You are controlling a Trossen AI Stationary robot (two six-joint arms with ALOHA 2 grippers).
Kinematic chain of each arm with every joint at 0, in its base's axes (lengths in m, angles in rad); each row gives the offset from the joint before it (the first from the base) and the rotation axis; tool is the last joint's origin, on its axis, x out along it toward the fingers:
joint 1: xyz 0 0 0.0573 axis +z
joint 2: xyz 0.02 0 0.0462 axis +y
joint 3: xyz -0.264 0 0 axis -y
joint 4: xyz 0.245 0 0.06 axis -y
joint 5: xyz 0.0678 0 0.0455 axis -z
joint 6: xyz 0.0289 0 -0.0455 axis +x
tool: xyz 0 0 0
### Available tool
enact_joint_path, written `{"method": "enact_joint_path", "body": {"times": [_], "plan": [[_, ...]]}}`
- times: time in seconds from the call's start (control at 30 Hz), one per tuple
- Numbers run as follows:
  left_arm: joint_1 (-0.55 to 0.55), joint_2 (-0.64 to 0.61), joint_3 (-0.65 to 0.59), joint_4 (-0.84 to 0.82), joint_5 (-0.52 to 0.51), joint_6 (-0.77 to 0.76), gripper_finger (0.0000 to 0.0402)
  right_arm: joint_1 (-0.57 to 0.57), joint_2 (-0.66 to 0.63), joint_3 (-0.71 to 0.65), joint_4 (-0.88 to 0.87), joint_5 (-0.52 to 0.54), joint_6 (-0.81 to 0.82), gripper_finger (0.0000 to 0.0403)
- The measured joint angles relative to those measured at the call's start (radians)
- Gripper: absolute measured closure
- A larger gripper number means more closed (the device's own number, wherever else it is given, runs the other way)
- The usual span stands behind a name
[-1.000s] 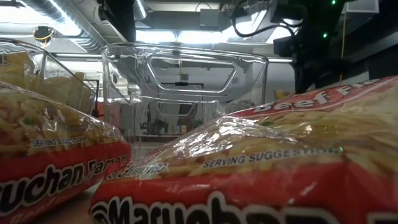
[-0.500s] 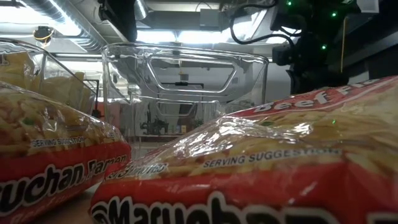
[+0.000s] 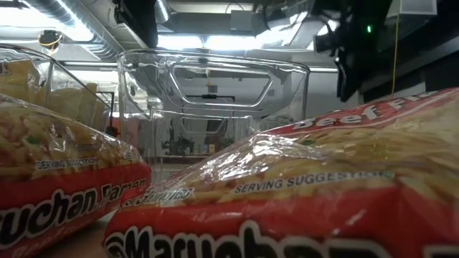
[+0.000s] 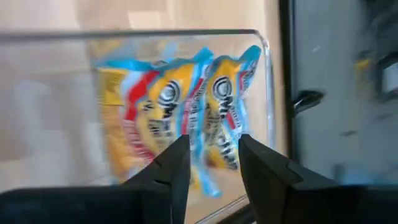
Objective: Sort Maruchan noodles
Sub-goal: Put the blue noodle pack into the right transparent bin
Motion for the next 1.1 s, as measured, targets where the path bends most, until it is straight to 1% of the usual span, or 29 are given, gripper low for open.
{"method": "enact_joint_path", "body": {"times": [0.03, 0.1, 0.2, 0.27, 0.3, 0.33, 0.37, 0.4, 0.43, 0.47, 0.5, 0.6, 0.67, 0.73, 0.87, 1.0, 1.1], "plan": [[0.0, 0.0, 0.0, 0.0, 0.0, 0.0, 0.0333, 0.0, 0.0, 0.031, -0.028, -0.054, 0.053, 0.0268], [0.0, 0.0, 0.0, 0.0, 0.0, -0.001, 0.0333, 0.0, 0.0, 0.09, -0.058, -0.21, 0.175, 0.0267], [0.0, 0.0, 0.0, 0.0, 0.0, -0.001, 0.0333, 0.001, 0.0, 0.153, -0.051, -0.525, 0.362, 0.0267], [0.0, 0.0, 0.0, 0.0, 0.0, -0.001, 0.0333, 0.018, 0.0, 0.165, -0.009, -0.75, 0.48, 0.0267], [0.0, 0.0, 0.0, 0.0, 0.0, -0.001, 0.0333, 0.035, 0.0, 0.165, 0.022, -0.841, 0.517, 0.0267], [0.0, 0.0, 0.0, 0.0, 0.0, -0.001, 0.0333, 0.058, 0.0, 0.165, 0.055, -0.907, 0.541, 0.0267], [0.0, 0.0, 0.0, 0.0, 0.0, -0.001, 0.0333, 0.09, 0.0, 0.165, 0.085, -0.944, 0.552, 0.0267], [0.0, 0.0, 0.0, 0.0, 0.0, -0.001, 0.0333, 0.127, 0.001, 0.165, 0.116, -0.951, 0.559, 0.0267], [0.0, 0.0, 0.0, 0.0, 0.0, -0.001, 0.0333, 0.163, 0.009, 0.165, 0.155, -0.933, 0.568, 0.0267], [0.0, 0.0, 0.0, 0.0, 0.0, -0.002, 0.0333, 0.199, 0.017, 0.165, 0.2, -0.882, 0.57, 0.0267], [0.0, 0.0, 0.0, 0.0, 0.0, -0.002, 0.0333, 0.236, 0.028, 0.165, 0.235, -0.814, 0.571, 0.0267], [0.0, 0.0, 0.0, 0.0, 0.0, -0.002, 0.0333, 0.327, 0.075, 0.165, 0.311, -0.548, 0.569, 0.0267], [0.0, 0.0, 0.0, 0.0, -0.001, -0.003, 0.0333, 0.363, 0.124, 0.165, 0.308, -0.428, 0.57, 0.0267], [0.0, 0.0, 0.0, -0.002, 0.0, -0.001, 0.0333, 0.388, 0.179, 0.164, 0.296, -0.392, 0.573, 0.0267], [0.0, 0.0, 0.0, -0.004, 0.0, -0.001, 0.0333, 0.408, 0.285, 0.164, 0.269, -0.386, 0.574, 0.0267], [-0.001, 0.0, 0.0, -0.006, 0.009, -0.002, 0.0333, 0.404, 0.368, 0.164, 0.21, -0.322, 0.625, 0.0267], [-0.006, 0.0, 0.0, -0.012, 0.021, 0.0, 0.0333, 0.391, 0.41, 0.164, 0.197, -0.347, 0.628, 0.0267]]}}
